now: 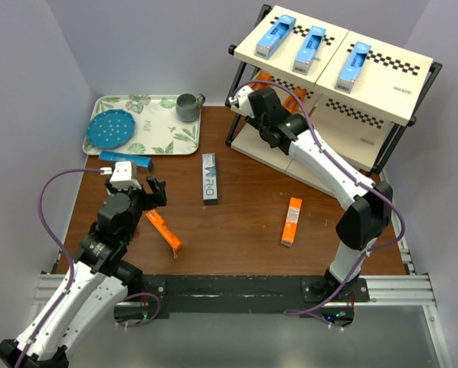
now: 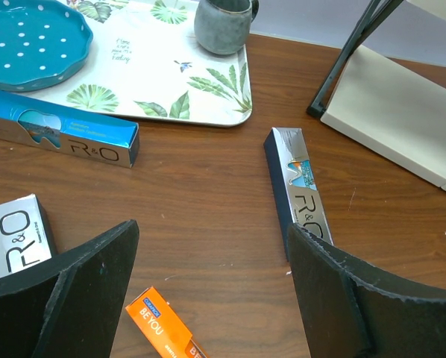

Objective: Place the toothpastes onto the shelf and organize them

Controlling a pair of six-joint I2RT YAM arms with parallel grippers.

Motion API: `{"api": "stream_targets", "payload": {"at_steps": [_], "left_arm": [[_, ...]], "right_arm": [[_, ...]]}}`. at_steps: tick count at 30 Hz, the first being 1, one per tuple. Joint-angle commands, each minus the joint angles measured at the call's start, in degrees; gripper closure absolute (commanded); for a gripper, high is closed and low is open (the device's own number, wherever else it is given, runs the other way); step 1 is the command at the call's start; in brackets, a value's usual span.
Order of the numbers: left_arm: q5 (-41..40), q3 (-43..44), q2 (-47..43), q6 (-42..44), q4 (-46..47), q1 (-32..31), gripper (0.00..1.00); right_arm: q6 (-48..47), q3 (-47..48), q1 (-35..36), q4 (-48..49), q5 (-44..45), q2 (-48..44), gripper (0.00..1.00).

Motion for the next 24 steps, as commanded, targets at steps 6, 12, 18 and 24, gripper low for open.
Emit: {"api": "stream_targets", "payload": {"at_steps": [6, 12, 18, 24], "left_arm": [[0.3, 0.2, 0.1, 0.9, 2.6, 0.1, 0.15], [0.2, 0.2, 0.1, 0.9, 2.6, 0.0, 0.15], [0.2, 0.2, 0.2, 0.9, 2.6, 0.0, 0.14], [0.3, 0.1, 0.8, 0.9, 2.7, 0.0, 0.14]], "right_arm": [[-2.9, 0.2, -2.1, 3.2, 1.0, -1.2, 0.54], [-4.3, -1.2, -3.1, 4.2, 0.0, -2.3, 0.54], [-3.1, -1.2, -3.1, 3.1, -0.8, -3.4, 0.48], [1.0, 0.0, 1.3, 1.7, -2.4, -6.7, 0.33]]}}
